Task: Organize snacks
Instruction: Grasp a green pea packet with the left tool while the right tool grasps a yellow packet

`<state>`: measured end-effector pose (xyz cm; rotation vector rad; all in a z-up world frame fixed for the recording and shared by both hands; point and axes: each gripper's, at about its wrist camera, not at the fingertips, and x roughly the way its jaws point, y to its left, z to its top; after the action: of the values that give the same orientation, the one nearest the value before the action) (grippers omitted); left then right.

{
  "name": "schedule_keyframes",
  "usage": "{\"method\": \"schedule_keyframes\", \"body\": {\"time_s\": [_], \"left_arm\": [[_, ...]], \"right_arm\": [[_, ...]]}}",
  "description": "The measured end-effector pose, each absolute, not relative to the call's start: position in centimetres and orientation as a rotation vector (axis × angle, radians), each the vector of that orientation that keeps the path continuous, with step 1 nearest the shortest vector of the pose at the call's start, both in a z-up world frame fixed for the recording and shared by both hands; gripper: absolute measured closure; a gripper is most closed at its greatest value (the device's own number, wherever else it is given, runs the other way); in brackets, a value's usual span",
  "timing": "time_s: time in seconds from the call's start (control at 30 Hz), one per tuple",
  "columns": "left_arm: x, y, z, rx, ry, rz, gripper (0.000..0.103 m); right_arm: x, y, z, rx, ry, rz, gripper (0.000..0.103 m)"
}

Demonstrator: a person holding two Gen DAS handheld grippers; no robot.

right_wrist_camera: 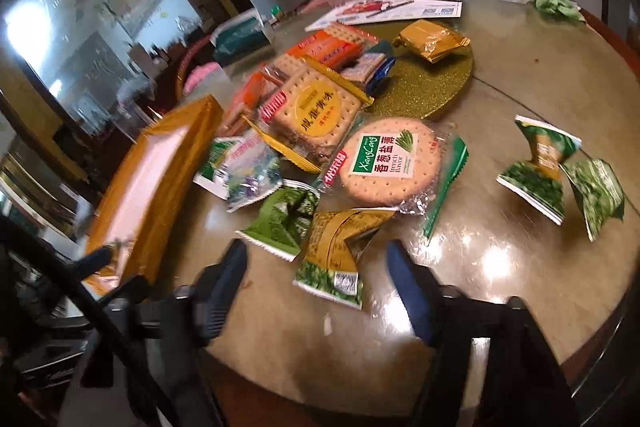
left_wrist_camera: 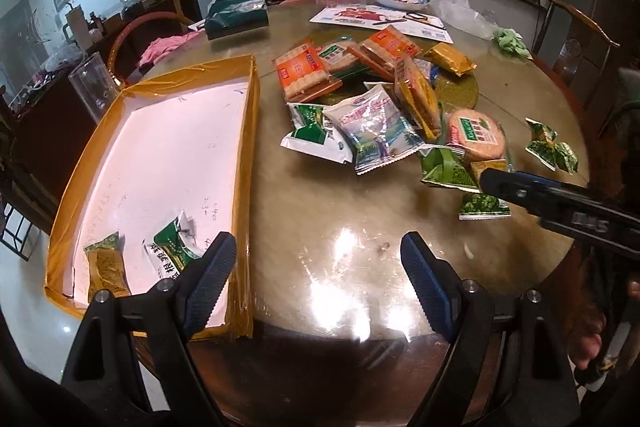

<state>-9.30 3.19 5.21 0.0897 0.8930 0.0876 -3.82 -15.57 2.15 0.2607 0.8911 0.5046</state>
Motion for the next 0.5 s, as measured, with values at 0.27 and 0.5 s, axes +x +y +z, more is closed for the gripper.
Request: {"method": "schedule_keyframes", "body": {"time_s": [0.27,0.5], "left_arm": [[-8.8,2.3,5.4,0.126,0.881,0.077,0.019],[-4.8,-1.1,4.5,0.125,0.933,-0.102,0.019]], "right_arm": [[-3.0,-15.0,0.7,0.232,0.931,0.469,0.073],[-5.1,-16.1,0.8,0.187,0.903,0.493,0.079]]}}
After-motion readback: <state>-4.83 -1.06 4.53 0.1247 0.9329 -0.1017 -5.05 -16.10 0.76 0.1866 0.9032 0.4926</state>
